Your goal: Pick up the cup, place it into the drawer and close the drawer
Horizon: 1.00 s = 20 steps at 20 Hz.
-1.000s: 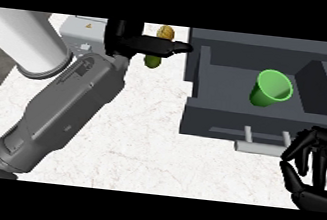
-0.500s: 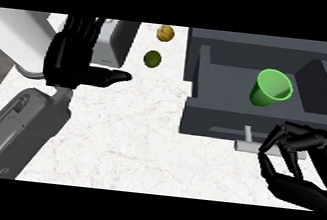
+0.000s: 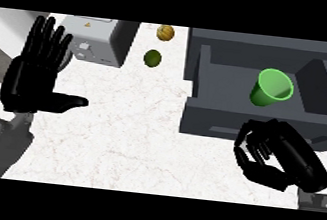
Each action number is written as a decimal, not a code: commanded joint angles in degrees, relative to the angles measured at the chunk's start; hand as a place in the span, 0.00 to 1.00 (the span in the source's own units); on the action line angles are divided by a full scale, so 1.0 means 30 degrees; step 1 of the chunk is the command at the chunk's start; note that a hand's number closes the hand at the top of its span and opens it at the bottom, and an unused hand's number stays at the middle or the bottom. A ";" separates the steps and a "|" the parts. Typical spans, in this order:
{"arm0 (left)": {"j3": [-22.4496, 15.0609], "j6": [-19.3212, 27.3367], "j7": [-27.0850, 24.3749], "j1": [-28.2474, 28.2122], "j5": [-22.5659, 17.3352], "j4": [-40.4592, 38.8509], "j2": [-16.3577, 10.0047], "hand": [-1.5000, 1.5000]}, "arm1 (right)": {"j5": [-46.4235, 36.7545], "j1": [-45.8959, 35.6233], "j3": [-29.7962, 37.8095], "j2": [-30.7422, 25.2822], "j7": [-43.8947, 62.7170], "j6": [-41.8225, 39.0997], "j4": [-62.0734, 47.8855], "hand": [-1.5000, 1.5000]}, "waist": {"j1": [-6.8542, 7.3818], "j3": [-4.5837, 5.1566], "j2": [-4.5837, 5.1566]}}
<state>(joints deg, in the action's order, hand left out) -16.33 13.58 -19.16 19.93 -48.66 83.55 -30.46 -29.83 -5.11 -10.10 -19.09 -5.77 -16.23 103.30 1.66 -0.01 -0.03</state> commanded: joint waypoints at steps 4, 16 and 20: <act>0.1774 -0.2448 -0.0309 -0.2361 0.0071 0.0100 -0.0739 0.00 | -0.3818 -0.3033 -0.1263 0.1603 -0.1757 0.2659 -0.6210 0.00 | -0.0292 0.0001 0.0052; 0.3841 -0.4599 -0.0020 -0.5410 0.0181 0.1835 -0.0422 0.00 | -0.5995 -0.7734 0.0254 0.2775 -0.4401 0.5087 -1.7298 0.00 | -0.0154 -0.0011 0.0058; 0.3504 -0.4260 -0.0376 -0.4372 0.1258 0.0734 0.0616 0.00 | -0.5621 -1.0723 0.1697 0.2844 -0.5553 0.5505 -2.1326 0.00 | -0.0076 -0.0022 0.0156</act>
<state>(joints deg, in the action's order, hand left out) -4.69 -1.90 -20.81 5.68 -47.11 84.50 -31.26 -47.11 -29.40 -8.63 -11.16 -19.23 -1.29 51.63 1.02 0.11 0.01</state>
